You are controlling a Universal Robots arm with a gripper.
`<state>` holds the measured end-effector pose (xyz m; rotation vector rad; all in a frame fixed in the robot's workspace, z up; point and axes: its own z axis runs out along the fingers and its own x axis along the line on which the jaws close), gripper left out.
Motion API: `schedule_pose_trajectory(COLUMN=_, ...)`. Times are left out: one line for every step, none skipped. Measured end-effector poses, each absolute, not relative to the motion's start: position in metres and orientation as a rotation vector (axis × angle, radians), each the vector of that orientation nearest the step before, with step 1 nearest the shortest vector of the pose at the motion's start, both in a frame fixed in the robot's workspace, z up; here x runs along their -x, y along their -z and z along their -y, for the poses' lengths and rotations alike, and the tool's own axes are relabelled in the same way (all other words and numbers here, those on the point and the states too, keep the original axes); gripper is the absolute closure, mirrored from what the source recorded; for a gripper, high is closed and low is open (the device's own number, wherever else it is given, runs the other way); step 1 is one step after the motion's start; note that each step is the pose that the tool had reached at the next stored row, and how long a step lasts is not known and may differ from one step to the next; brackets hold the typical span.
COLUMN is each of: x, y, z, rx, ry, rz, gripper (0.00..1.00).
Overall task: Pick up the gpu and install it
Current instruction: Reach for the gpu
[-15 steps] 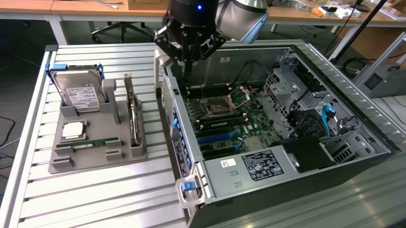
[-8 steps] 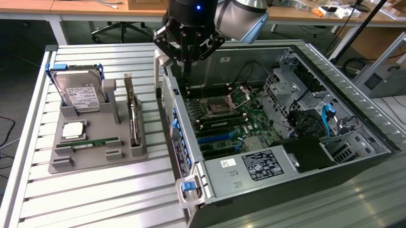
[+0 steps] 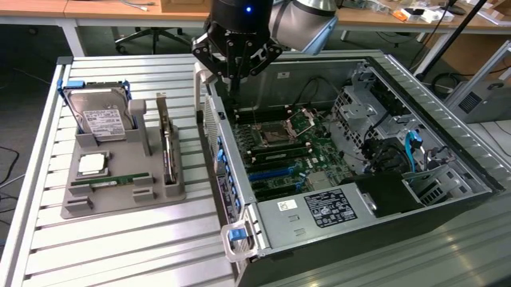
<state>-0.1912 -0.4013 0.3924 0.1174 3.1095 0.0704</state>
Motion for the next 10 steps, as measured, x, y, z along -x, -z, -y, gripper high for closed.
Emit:
schedule_pose_trajectory(x=0.1914, y=-0.3924, z=0.4013, rx=-0.117, ry=-0.07, rz=-3.11, gripper=0.89)
schedule_pose_trajectory(x=0.1915, y=-0.3924, z=0.4013, rx=-0.118, ry=-0.07, rz=-3.109, gripper=0.89)
schedule_pose_trajectory(x=0.1917, y=-0.3924, z=0.4014, rx=-0.118, ry=-0.07, rz=-3.11, gripper=0.89)
schedule_pose_trajectory(x=0.1919, y=-0.3924, z=0.4014, rx=-0.117, ry=-0.07, rz=-3.109, gripper=0.89)
schedule_pose_trajectory(x=0.1921, y=-0.3924, z=0.4014, rx=-0.118, ry=-0.07, rz=-3.109, gripper=0.89)
schedule_pose_trajectory(x=0.1924, y=-0.3924, z=0.4014, rx=-0.118, ry=-0.07, rz=-3.109, gripper=0.89)
schedule_pose_trajectory(x=0.1926, y=-0.3924, z=0.4015, rx=-0.118, ry=-0.07, rz=-3.109, gripper=0.89)
schedule_pose_trajectory(x=0.1928, y=-0.3924, z=0.4015, rx=-0.117, ry=-0.07, rz=-3.109, gripper=0.89)
schedule_pose_trajectory(x=0.193, y=-0.3924, z=0.4015, rx=-0.117, ry=-0.07, rz=-3.109, gripper=0.89)
schedule_pose_trajectory(x=0.1932, y=-0.3924, z=0.4016, rx=-0.117, ry=-0.07, rz=-3.11, gripper=0.89)
